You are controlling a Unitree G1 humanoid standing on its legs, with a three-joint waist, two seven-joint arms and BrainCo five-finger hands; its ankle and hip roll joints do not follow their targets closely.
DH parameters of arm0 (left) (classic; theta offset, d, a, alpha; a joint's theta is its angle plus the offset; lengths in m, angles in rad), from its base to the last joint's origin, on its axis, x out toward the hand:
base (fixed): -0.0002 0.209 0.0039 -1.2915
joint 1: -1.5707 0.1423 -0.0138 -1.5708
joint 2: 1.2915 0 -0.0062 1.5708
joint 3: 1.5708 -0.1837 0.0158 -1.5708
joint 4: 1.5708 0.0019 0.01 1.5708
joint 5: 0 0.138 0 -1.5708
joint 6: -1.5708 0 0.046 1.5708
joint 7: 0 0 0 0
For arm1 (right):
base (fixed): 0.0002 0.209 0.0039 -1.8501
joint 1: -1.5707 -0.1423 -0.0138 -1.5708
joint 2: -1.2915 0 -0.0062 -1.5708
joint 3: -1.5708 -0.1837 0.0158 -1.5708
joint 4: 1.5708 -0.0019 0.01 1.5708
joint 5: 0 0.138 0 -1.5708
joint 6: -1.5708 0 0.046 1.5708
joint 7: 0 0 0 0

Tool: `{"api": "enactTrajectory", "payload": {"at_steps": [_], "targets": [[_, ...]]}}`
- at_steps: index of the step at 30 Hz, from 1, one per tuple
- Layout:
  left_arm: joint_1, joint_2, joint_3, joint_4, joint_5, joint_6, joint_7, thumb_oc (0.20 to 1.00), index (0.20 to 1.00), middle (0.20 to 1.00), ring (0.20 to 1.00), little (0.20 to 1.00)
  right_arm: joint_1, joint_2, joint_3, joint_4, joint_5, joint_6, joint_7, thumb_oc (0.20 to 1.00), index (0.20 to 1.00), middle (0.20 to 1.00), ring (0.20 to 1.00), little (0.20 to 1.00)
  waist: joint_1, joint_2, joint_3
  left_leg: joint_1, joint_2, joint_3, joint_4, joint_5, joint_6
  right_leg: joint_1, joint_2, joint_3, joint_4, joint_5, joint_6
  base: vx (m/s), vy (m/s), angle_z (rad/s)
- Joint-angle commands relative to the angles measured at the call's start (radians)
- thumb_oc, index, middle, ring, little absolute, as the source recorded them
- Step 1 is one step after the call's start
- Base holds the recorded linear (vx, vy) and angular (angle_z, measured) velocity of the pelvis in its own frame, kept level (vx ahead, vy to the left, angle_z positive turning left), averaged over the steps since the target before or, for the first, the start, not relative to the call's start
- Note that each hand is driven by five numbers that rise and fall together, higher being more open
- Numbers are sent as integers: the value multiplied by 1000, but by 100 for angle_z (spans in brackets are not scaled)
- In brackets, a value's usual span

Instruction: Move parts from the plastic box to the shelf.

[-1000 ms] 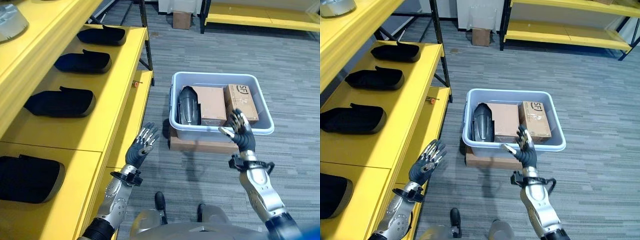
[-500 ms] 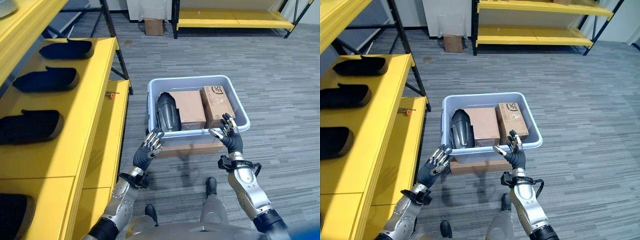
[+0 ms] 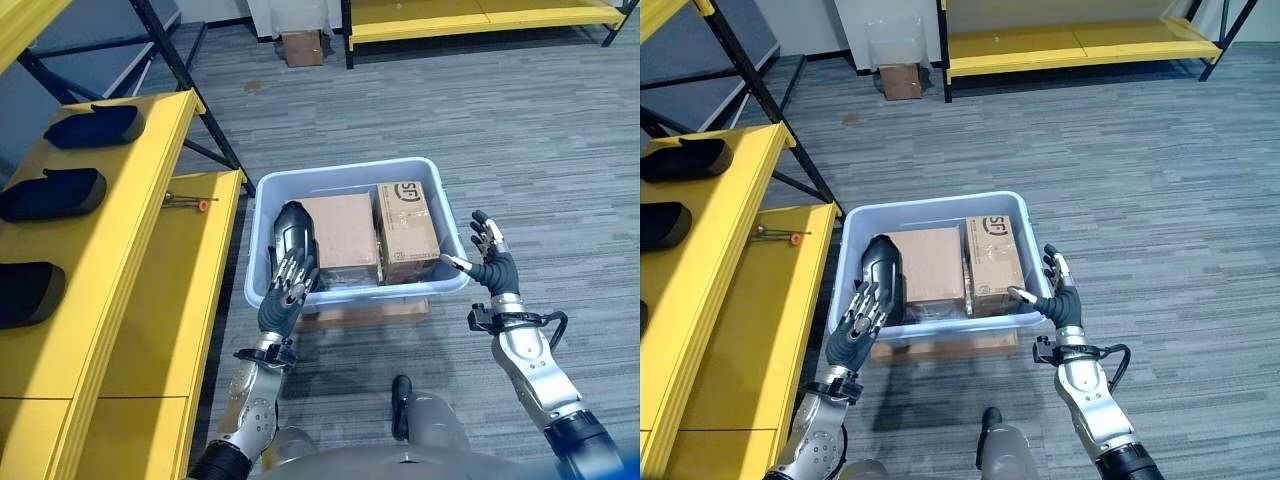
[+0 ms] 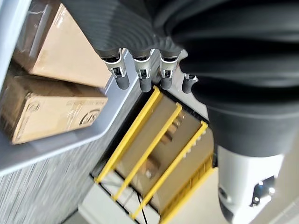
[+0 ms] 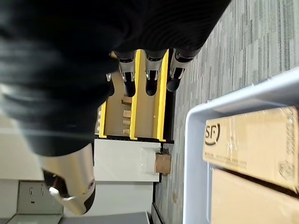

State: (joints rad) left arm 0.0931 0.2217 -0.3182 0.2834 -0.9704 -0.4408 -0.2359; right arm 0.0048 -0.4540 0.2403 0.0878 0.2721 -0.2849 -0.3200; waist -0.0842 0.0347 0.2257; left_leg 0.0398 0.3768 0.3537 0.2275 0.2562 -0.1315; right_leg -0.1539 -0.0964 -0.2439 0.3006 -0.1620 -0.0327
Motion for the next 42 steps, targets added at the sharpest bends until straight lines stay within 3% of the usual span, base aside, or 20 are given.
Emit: {"api": "enactTrajectory", "payload": {"at_steps": [1,2,3,4,5,8,13,15,19,20,21,23,30,38,42], "targets": [[-16,-2,48,-62,-29,-105,73,1000,1000,1000,1000,1000,-7,-11,-14,-58,-76,-99,-25,1000,1000,1000,1000,1000,9,-4,26,-47,-75,-51,-1,-112,3,82,-53,-43,-81,85,50,122,360,-11],[-11,-8,62,-78,-43,-100,61,1000,1000,1000,1000,1000,0,-30,-14,-74,-79,-97,-1,1000,1000,1000,1000,1000,14,4,22,-74,-45,-87,-125,4,-9,92,-53,-36,-99,95,46,140,428,-37],[-12,-9,62,-84,-40,-97,61,1000,1000,1000,1000,1000,0,-38,-12,-79,-76,-102,1,1000,1000,1000,1000,1000,13,4,22,-85,-31,-80,-147,19,-11,100,-62,-36,-98,88,48,98,351,-32],[-14,-9,62,-84,-36,-101,62,1000,1000,1000,1000,1000,1,-43,-12,-81,-75,-108,8,1000,1000,1000,1000,1000,12,1,20,-87,-27,-84,-155,16,-21,110,-70,-32,-94,73,55,66,204,-21],[-21,-6,63,-80,-28,-114,71,1000,1000,1000,1000,1000,-3,-48,-8,-82,-69,-113,22,1000,1000,1000,1000,1000,14,4,20,-100,-20,-85,-165,15,-9,107,-78,-35,-86,75,51,81,227,-19],[-38,-5,63,-84,14,-127,145,1000,1000,1000,1000,1000,-6,-48,3,-87,-30,-98,21,1000,1000,1000,1000,1000,16,12,18,-87,-35,-100,-161,-48,3,92,-105,-29,-31,54,55,56,240,-42],[-65,-3,62,-80,104,-91,251,1000,1000,1000,1000,1000,23,-18,-6,-81,-10,-78,26,1000,1000,1000,1000,1000,7,11,19,-47,-114,-114,-152,-155,32,96,-123,9,-19,74,83,78,188,-2],[-58,8,55,-93,189,-75,331,1000,1000,1000,1000,1000,37,-12,-10,-87,4,-71,30,1000,1000,1000,1000,1000,7,10,18,-39,-137,-130,-163,-168,43,103,-119,30,-40,88,92,88,134,15],[-53,37,59,-98,317,-24,484,1000,1000,1000,1000,1000,49,-4,-11,-100,6,-69,48,1000,1000,1000,1000,1000,12,-2,19,-31,-155,-147,-175,-174,54,127,-113,46,-80,103,100,76,65,7],[-55,46,60,-102,351,1,527,1000,1000,1000,1000,1000,49,-2,-9,-107,-8,-74,45,1000,1000,1000,1000,1000,14,-6,21,-31,-156,-149,-176,-175,55,131,-112,47,-89,107,102,67,41,13],[-59,56,62,-104,363,66,577,1000,1000,1000,1000,1000,46,-4,-5,-116,-23,-78,33,1000,1000,1000,1000,1000,19,-10,26,-35,-158,-152,-176,-174,57,133,-111,47,-99,112,105,44,23,13],[-68,62,63,-96,364,98,608,1000,1000,1000,1000,1000,36,-5,-1,-127,-25,-69,19,1000,1000,1000,1000,1000,22,-13,32,-40,-156,-153,-176,-174,57,132,-110,44,-106,115,107,11,8,5],[-248,60,17,-5,484,231,796,1000,1000,1000,1000,1000,-113,-14,37,-105,-68,-79,-68,1000,1000,1000,1000,1000,34,-34,118,-140,-147,-171,-134,-171,51,59,-93,52,-86,114,109,-93,-22,0],[-442,-3,-47,156,604,257,933,1000,1000,1000,1000,1000,-241,-42,40,-91,-78,-58,-106,1000,1000,1000,1000,1000,-1,-56,210,-252,-119,-161,-67,-161,41,-61,-74,77,-21,119,100,-93,-11,-4],[-527,-40,-46,250,597,255,978,1000,1000,1000,1000,1000,-277,-38,52,-99,-81,-34,-104,1000,1000,1000,1000,1000,-27,-66,240,-286,-113,-149,-40,-165,39,-110,-66,97,4,119,99,-52,19,-12]]}}
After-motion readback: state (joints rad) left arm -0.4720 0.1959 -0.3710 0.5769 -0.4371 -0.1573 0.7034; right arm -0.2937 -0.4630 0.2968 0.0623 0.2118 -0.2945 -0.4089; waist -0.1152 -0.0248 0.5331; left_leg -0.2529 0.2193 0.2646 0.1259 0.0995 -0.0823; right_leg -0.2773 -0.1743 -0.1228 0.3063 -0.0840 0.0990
